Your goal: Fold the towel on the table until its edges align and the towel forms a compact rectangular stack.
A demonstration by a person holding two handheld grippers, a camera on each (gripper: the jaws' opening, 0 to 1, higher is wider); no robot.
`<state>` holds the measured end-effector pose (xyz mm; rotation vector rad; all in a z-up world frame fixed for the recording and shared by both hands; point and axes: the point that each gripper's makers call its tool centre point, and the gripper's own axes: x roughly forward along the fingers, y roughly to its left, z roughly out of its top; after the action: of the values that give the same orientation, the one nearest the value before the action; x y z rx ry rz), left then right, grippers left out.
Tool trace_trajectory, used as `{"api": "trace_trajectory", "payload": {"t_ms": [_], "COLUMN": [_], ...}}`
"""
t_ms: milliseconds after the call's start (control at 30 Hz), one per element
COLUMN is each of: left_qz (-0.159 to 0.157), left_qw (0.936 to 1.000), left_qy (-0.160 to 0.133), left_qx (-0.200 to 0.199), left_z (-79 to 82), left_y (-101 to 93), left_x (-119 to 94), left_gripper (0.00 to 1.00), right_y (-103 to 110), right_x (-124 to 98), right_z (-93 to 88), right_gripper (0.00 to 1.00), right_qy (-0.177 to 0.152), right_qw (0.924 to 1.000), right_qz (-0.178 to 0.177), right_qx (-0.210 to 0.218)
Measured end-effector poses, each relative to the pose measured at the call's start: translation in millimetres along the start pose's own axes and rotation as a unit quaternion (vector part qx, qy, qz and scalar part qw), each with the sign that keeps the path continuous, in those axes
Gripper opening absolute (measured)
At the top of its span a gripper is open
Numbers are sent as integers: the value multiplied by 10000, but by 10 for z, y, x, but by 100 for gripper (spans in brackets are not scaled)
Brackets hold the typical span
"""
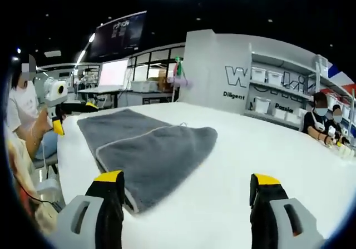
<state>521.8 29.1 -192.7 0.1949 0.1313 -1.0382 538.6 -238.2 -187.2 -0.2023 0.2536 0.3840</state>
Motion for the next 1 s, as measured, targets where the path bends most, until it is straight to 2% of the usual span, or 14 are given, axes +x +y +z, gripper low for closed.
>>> {"api": "trace_trajectory", "payload": {"t_ms": [100, 200, 333, 433, 600, 767, 833, 933, 1000], "left_qz": [-102, -127, -220, -435, -764, -896, -783, -151, 72], "left_qw": [9999, 9997, 9990, 9986, 9961, 9939, 9941, 9934, 9901], "left_qy": [-46, -146, -391, -286, -109, -196, -214, -332, -305], "left_qx": [62, 135, 84, 101, 425, 617, 716, 1087, 1369], "left_z": [64, 143, 267, 241, 162, 220, 240, 307, 292], "left_y": [-127, -241, -385, -576, -972, -1301, -1358, -1296, -1319], "left_x": [136, 291, 491, 684, 1030, 1301, 1398, 1502, 1512], "left_gripper": [99, 97, 92, 91, 87, 79, 75, 65, 55], "right_y": [-97, -286, -517, -645, -730, -774, -813, -881, -897], "right_x": [43, 173, 404, 606, 876, 1064, 1120, 1149, 1145], "right_z": [108, 239, 298, 293, 293, 311, 323, 354, 373], "right_gripper": [99, 99, 99, 98, 93, 84, 82, 81, 80], "right_qy": [18, 134, 445, 722, 951, 983, 1002, 990, 957], "right_qw": [10000, 9998, 9984, 9958, 9937, 9949, 9948, 9949, 9953], "right_qz": [-15, -73, -233, -331, -234, -70, -74, -145, -145], "right_qx": [-75, -148, -263, -450, -553, -226, -161, -134, -85]}}
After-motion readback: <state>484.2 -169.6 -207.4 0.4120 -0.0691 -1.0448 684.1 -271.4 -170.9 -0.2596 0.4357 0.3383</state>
